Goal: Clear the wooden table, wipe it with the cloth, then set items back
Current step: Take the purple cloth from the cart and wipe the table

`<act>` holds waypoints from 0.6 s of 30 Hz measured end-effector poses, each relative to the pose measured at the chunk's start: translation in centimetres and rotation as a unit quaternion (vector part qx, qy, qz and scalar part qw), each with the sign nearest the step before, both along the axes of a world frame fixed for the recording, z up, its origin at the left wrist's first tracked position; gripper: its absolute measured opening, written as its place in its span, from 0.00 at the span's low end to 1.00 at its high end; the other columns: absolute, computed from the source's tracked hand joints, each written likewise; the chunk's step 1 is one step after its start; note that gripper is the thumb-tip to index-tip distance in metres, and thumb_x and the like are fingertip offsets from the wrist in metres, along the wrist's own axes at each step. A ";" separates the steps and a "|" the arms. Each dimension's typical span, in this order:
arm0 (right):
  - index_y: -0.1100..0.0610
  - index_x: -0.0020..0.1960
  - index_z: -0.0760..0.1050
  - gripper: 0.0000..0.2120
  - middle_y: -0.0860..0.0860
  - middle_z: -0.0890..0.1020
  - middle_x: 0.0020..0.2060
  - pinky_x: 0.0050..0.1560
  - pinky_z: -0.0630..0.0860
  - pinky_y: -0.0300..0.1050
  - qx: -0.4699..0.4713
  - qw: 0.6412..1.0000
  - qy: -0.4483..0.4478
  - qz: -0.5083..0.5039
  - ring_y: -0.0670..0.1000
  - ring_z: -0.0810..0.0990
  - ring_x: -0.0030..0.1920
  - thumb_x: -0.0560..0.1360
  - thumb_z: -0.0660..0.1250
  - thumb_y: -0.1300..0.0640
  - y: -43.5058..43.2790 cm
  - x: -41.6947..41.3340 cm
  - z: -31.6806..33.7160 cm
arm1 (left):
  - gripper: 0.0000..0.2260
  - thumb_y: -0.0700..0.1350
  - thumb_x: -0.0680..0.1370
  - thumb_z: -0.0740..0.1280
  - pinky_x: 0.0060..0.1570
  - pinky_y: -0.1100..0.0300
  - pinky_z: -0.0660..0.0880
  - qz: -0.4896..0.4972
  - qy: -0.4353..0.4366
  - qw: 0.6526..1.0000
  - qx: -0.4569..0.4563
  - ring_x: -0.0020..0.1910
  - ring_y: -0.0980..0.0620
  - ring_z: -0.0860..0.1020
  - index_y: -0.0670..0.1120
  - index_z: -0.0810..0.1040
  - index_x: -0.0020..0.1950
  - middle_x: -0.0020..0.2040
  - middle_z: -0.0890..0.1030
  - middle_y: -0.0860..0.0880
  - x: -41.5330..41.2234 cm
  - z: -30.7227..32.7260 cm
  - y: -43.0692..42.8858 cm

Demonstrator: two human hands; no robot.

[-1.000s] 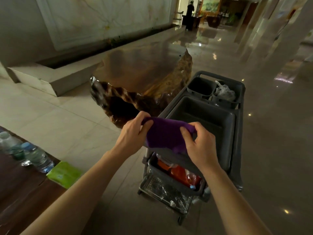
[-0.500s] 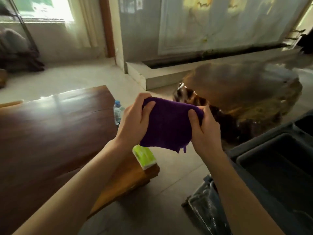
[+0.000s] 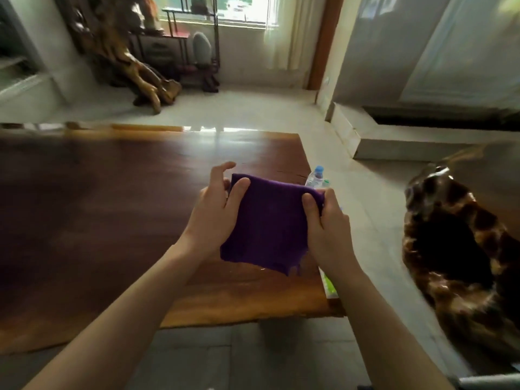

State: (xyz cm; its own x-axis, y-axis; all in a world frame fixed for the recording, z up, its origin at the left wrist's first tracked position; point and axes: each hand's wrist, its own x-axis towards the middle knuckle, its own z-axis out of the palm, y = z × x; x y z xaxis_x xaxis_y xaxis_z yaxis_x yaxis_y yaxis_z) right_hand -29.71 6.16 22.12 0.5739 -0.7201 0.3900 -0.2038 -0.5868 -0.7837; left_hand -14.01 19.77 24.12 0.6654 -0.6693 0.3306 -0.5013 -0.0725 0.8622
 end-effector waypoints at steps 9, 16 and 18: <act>0.37 0.50 0.70 0.05 0.36 0.80 0.41 0.30 0.76 0.37 0.095 0.995 0.024 0.013 0.41 0.80 0.39 0.83 0.56 0.43 -0.4 5.2 -7.6 | 0.07 0.56 0.78 0.67 0.48 0.49 0.83 -0.025 0.219 0.967 0.131 0.44 0.55 0.85 0.55 0.81 0.49 0.46 0.86 0.51 5.6 -9.7 0.7; 0.47 0.49 0.72 0.12 0.43 0.81 0.36 0.35 0.75 0.42 0.171 0.981 0.082 -0.046 0.43 0.79 0.36 0.82 0.58 0.41 -2.1 4.8 -15.4 | 0.08 0.56 0.83 0.60 0.40 0.48 0.82 -0.027 0.246 0.954 0.168 0.43 0.51 0.84 0.55 0.74 0.48 0.45 0.85 0.48 4.1 -17.3 -1.4; 0.48 0.51 0.73 0.11 0.43 0.81 0.38 0.45 0.77 0.49 0.198 0.974 0.099 -0.052 0.42 0.80 0.40 0.81 0.59 0.42 -2.7 4.4 -17.6 | 0.07 0.55 0.83 0.60 0.43 0.44 0.81 -0.010 0.252 0.952 0.175 0.43 0.47 0.84 0.55 0.74 0.48 0.44 0.85 0.47 3.2 -19.7 -1.8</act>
State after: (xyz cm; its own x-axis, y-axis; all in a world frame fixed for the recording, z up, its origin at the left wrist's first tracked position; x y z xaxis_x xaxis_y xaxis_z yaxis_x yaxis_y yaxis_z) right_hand -25.33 3.49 4.48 0.5262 -0.8493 -0.0421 -0.4166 -0.2143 -0.8835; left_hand -10.78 17.99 4.42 0.6660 -0.6944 -0.2725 -0.0349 -0.3939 0.9185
